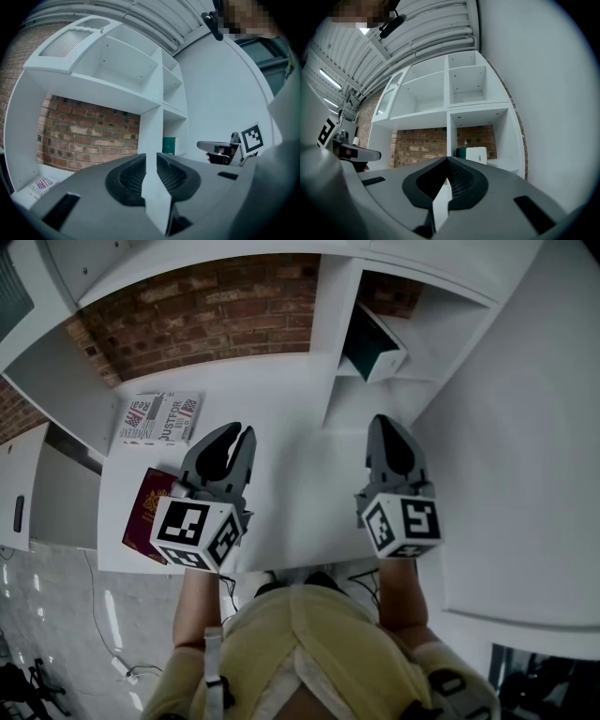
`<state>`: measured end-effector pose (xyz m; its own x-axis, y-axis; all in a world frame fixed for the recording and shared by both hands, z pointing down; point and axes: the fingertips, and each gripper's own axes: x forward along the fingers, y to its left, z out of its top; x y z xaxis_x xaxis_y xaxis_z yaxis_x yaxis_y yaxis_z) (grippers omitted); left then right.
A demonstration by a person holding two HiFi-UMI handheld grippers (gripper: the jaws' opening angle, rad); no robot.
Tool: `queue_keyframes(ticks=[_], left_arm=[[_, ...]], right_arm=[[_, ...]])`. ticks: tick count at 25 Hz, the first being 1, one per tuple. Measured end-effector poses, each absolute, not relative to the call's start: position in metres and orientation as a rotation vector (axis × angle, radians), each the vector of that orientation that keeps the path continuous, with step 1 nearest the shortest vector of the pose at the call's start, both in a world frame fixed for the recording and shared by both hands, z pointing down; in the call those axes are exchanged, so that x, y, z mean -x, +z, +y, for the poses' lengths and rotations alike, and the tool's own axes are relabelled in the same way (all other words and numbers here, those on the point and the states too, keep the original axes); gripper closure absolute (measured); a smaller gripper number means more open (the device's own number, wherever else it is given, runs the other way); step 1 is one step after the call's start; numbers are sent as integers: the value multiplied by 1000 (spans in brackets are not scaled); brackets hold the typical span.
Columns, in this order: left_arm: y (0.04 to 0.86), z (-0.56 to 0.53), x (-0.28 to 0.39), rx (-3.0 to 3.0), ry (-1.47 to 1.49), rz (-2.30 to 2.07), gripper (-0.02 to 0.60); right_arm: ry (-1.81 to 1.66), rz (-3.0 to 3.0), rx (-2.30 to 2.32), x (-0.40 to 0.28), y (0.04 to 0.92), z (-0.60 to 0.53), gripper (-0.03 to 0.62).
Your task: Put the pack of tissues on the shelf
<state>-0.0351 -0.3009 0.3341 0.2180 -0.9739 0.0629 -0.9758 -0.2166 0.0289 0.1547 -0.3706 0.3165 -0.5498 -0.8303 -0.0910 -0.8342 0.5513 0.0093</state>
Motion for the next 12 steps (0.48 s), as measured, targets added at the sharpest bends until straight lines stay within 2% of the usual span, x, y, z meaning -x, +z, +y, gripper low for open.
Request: queue_keyframes(ticks=[12], left_arm=[[331, -302, 38, -2397, 4, -1918, 515]], right_arm=[[42, 2712, 1409, -151, 315, -370, 592]])
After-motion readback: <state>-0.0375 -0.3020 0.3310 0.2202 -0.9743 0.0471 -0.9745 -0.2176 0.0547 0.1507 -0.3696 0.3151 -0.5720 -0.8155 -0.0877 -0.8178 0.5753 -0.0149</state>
